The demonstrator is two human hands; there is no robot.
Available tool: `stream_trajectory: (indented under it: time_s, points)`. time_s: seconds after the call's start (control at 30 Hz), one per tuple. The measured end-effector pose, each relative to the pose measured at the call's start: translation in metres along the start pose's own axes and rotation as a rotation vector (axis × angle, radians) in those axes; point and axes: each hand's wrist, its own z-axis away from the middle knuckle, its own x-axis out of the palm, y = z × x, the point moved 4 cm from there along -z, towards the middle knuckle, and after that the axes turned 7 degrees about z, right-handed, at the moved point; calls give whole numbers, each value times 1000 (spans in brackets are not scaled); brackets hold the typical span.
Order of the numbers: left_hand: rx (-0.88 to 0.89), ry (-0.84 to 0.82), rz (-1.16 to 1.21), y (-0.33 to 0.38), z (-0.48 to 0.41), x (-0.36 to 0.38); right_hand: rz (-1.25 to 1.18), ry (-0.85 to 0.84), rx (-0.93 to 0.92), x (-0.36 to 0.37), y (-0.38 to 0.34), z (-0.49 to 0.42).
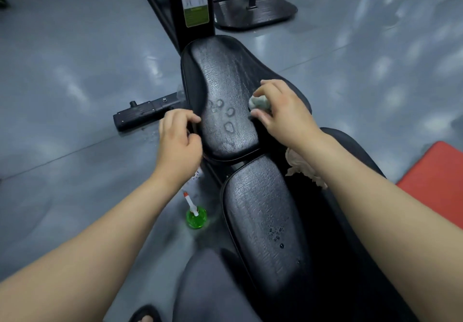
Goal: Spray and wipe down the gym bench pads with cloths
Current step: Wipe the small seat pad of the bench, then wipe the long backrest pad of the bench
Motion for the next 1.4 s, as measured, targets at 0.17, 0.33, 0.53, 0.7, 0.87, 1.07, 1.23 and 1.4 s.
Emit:
stream_trajectory:
  time_s: [0.17,0.33,0.53,0.7,0.87,1.07,1.23,1.4]
  points:
    - [-247,124,22,-42,25,-46,47,114,-101,-11,-43,12]
    - [-627,-6,-142,-106,49,-82,90,-2,-353,30,-145,8]
    - [-729,-53,-277,-132,33,-116,166,-770,-170,149,-215,-4]
    - [-763,-66,-308,-143,36,-138,156,-1031,178,248,-201,19]
    - [-786,-60,-381,-155,34,-159,128,-1075,558,313,-155,86]
    - [-745,-103,-401,-151,32,-151,-19,-941,823,366,-121,126]
    - [-788,-182,-349,-167,39,-133,0,-840,795,378,-116,132]
    - [-913,-208,-284,-174,58,-118,-30,-753,800,356,-131,132]
